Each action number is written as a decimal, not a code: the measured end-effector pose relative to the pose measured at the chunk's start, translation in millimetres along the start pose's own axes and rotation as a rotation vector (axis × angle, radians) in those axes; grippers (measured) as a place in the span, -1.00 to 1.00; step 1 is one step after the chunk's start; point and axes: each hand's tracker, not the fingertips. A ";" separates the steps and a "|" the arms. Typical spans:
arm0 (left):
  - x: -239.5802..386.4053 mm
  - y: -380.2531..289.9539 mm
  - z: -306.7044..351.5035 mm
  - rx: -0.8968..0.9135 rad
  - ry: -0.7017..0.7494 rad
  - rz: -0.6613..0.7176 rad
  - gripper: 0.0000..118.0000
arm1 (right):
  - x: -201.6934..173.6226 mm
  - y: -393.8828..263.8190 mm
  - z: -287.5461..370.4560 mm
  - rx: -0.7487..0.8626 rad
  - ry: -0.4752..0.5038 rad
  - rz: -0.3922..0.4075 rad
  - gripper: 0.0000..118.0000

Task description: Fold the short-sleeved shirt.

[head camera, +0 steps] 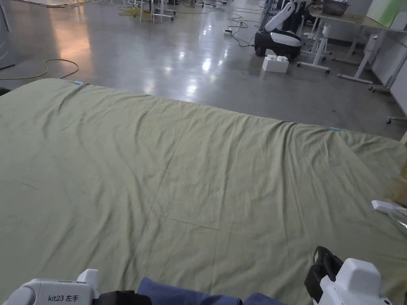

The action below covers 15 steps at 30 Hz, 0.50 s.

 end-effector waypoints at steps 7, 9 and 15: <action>13.1 -6.9 -31.1 -0.008 0.092 -0.061 -0.73 | -1.4 -3.2 0.6 -0.019 -0.003 -0.001 -0.96; 15.1 -7.7 -33.1 -0.007 0.097 -0.071 -0.73 | -0.3 -3.4 1.9 -0.022 -0.005 -0.002 -0.96; 26.2 3.9 0.1 0.049 0.027 -0.101 -0.75 | 6.9 -2.4 4.2 -0.026 -0.022 0.009 -0.96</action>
